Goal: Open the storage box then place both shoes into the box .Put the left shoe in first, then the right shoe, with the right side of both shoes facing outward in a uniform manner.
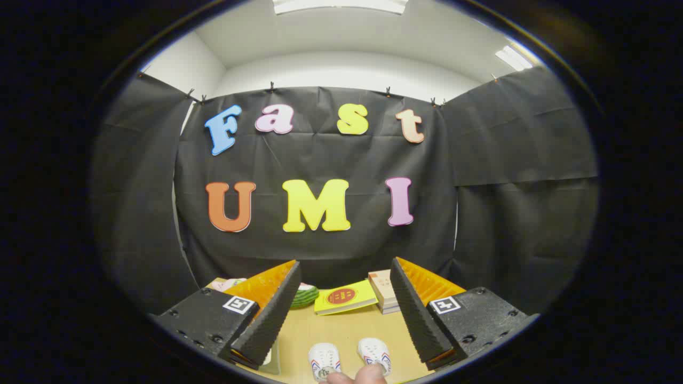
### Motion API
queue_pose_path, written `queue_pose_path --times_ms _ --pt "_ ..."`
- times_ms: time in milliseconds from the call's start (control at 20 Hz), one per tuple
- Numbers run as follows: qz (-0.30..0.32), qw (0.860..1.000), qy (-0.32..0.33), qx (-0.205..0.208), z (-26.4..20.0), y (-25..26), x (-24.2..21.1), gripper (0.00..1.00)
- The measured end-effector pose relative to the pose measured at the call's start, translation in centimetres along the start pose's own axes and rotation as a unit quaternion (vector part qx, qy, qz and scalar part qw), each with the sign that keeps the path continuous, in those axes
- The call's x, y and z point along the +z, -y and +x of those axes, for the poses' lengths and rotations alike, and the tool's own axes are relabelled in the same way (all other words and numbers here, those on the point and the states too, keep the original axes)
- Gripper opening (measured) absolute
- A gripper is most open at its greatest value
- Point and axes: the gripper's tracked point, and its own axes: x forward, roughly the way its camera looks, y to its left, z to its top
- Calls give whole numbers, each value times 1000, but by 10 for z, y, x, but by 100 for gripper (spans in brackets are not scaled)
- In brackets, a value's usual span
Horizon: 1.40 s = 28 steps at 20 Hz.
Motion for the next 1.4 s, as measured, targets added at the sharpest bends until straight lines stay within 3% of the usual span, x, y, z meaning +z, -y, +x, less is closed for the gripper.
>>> queue_pose_path --times_ms 850,1400 --pt "-9 1000 -10 11 7 0 -1 100" --pt "0 998 -37 42 19 -4 -19 100"
